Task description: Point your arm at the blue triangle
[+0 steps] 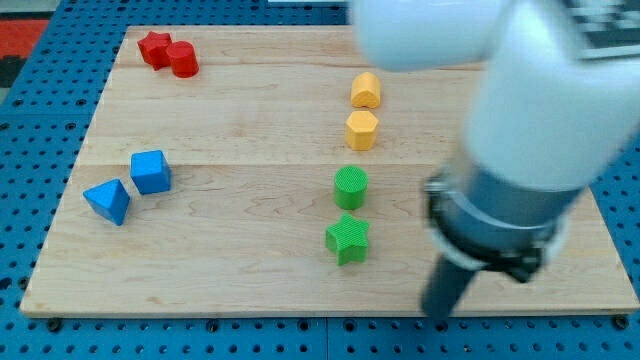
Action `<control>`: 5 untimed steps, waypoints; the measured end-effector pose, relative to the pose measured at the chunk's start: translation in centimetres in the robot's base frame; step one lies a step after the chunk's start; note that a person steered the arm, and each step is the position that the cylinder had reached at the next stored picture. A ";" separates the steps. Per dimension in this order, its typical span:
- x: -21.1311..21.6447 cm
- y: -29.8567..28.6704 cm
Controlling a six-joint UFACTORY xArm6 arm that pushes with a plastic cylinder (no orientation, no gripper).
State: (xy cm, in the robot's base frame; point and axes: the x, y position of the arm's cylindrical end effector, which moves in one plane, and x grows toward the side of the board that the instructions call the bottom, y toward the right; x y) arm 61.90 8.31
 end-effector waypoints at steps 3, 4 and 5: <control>0.0 -13.2; 0.0 -15.1; -0.1 -17.1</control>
State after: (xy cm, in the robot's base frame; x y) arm 61.82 -8.81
